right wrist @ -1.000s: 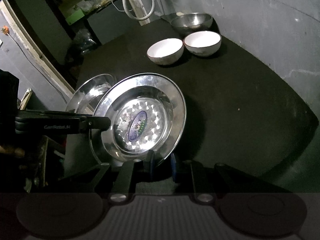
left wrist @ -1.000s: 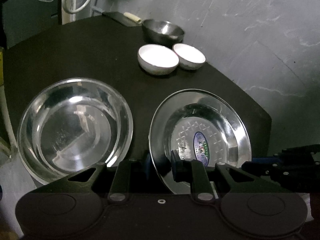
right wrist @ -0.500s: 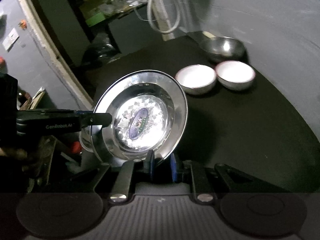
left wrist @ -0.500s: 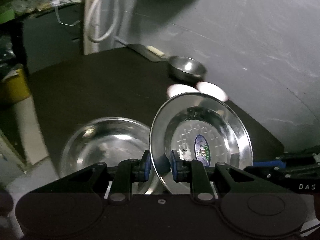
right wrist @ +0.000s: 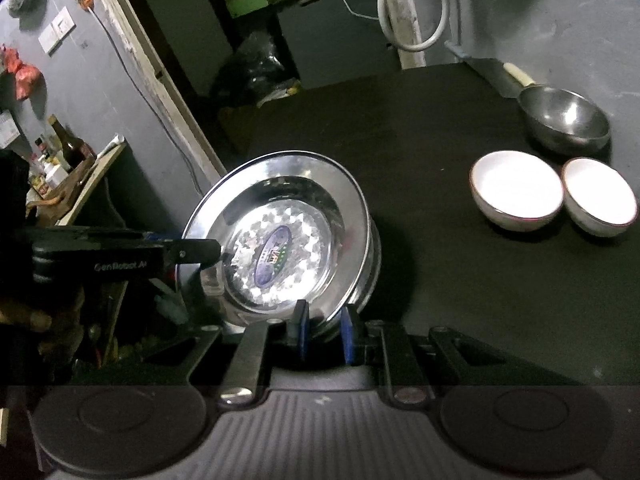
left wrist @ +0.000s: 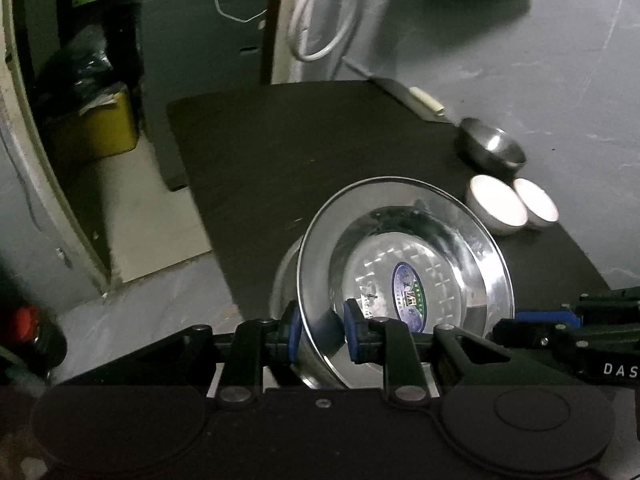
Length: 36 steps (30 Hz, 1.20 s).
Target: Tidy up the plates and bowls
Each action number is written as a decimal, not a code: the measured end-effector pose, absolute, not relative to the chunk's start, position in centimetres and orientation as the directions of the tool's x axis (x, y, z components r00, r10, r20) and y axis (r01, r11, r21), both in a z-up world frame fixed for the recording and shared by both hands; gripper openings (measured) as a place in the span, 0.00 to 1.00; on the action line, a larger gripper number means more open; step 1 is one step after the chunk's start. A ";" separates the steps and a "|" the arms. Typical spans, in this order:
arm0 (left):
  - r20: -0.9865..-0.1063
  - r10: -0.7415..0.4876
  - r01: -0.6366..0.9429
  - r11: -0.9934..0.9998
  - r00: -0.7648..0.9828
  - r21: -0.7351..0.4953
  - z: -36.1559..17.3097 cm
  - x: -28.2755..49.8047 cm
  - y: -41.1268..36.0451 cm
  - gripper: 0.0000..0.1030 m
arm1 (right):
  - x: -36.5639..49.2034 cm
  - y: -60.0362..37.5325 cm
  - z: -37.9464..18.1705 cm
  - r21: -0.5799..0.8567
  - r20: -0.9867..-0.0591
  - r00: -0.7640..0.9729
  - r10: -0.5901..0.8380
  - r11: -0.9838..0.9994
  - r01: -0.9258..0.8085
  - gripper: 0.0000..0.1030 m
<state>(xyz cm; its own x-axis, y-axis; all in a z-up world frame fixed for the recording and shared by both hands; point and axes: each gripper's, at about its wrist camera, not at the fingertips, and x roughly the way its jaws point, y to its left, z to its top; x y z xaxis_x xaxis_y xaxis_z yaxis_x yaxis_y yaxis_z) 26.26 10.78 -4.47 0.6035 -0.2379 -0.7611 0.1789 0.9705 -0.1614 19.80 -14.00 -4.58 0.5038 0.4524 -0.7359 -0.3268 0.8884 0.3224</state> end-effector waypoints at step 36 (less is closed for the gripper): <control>-0.801 -0.190 0.130 0.981 0.567 -0.141 -4.1 27.4 9.8 0.86 | 21.1 -14.1 -4.4 0.272 -0.806 0.501 0.317 0.949 -0.162 0.65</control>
